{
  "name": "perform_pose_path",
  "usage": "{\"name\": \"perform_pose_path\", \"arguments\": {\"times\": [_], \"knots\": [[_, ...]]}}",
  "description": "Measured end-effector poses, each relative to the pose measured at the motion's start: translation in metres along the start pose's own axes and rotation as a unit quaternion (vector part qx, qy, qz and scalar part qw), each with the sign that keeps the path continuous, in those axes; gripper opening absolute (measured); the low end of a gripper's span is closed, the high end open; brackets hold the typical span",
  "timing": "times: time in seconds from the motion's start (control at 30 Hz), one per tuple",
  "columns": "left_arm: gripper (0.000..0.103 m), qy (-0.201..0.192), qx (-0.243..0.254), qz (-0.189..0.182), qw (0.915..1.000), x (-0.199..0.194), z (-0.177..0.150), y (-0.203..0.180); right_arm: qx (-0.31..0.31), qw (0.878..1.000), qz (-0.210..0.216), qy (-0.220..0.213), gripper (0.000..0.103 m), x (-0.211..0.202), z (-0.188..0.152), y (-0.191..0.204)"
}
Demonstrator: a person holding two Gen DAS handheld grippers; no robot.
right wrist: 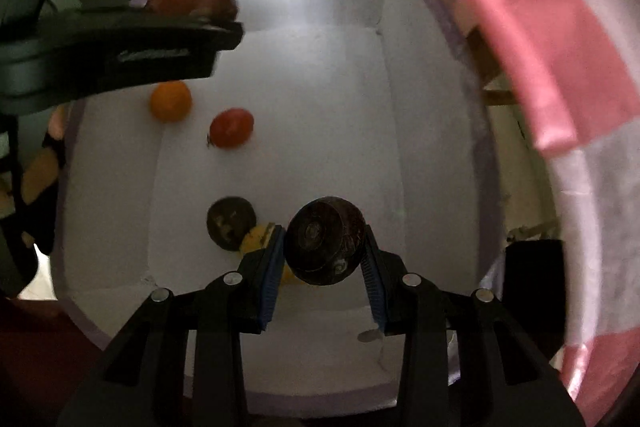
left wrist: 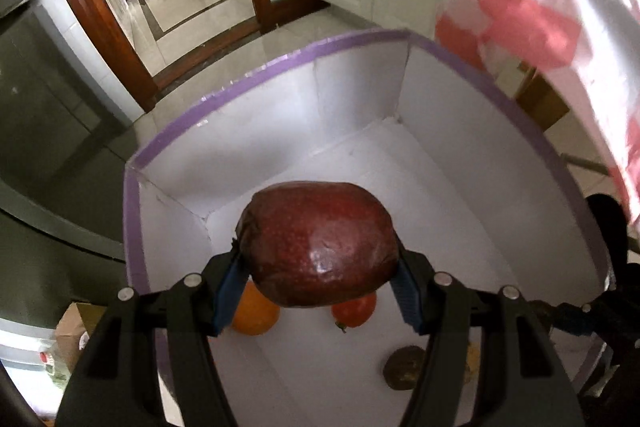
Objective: Organize fruits
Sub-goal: 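Open both tools to drop the fruits into the white box, then move both open tools back over the fruit pile on the table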
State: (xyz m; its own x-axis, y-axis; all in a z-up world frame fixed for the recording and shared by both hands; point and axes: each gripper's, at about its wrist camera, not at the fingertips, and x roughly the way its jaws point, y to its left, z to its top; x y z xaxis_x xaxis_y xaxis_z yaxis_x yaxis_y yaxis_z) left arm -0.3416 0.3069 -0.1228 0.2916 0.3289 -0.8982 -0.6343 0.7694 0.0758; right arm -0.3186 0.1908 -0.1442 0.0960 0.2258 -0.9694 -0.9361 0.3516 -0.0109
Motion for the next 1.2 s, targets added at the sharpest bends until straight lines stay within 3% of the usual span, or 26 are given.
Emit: {"name": "perform_pose_path", "arguments": {"times": [0.17, 0.2, 0.27, 0.3, 0.4, 0.57, 0.77, 0.93, 1.03, 1.13, 1.2], "knots": [[0.065, 0.02, -0.008, 0.002, 0.9998, 0.01, -0.003, 0.003, -0.008, 1.0, 0.005, -0.008, 0.039, -0.003, 0.002, 0.007], [0.065, 0.023, -0.014, 0.0, 0.9996, 0.011, -0.002, 0.005, -0.007, 1.0, 0.01, -0.016, 0.042, -0.006, 0.002, 0.006], [0.072, 0.015, -0.021, 0.0, 0.9997, 0.006, -0.001, 0.008, -0.005, 0.999, 0.015, -0.037, 0.059, -0.015, 0.002, 0.007], [0.084, -0.001, -0.019, 0.014, 0.9997, 0.0, 0.005, 0.007, -0.003, 0.999, 0.019, -0.048, 0.067, -0.02, 0.002, 0.006], [0.092, -0.04, 0.002, 0.048, 0.9981, -0.016, 0.005, -0.001, -0.002, 0.998, 0.023, -0.066, 0.067, -0.032, 0.005, 0.004], [0.093, -0.042, 0.003, 0.047, 0.998, -0.022, 0.008, -0.003, 0.0, 0.996, 0.034, -0.088, 0.067, -0.049, 0.002, 0.001], [0.094, -0.073, -0.02, 0.055, 0.9956, -0.038, 0.022, 0.009, 0.031, 0.981, 0.087, -0.169, 0.069, -0.105, -0.008, -0.026], [0.102, -0.138, -0.035, 0.022, 0.9895, -0.081, 0.052, 0.009, 0.083, 0.957, 0.115, -0.253, 0.078, -0.165, -0.025, -0.062], [0.101, -0.18, -0.023, -0.021, 0.9831, -0.111, 0.072, -0.009, 0.114, 0.94, 0.128, -0.294, 0.08, -0.194, -0.04, -0.084], [0.101, -0.205, -0.002, -0.081, 0.9753, -0.137, 0.089, -0.042, 0.148, 0.924, 0.121, -0.331, 0.087, -0.218, -0.056, -0.106], [0.101, -0.21, 0.018, -0.133, 0.9684, -0.151, 0.099, -0.07, 0.174, 0.915, 0.091, -0.352, 0.087, -0.225, -0.071, -0.119]]}}
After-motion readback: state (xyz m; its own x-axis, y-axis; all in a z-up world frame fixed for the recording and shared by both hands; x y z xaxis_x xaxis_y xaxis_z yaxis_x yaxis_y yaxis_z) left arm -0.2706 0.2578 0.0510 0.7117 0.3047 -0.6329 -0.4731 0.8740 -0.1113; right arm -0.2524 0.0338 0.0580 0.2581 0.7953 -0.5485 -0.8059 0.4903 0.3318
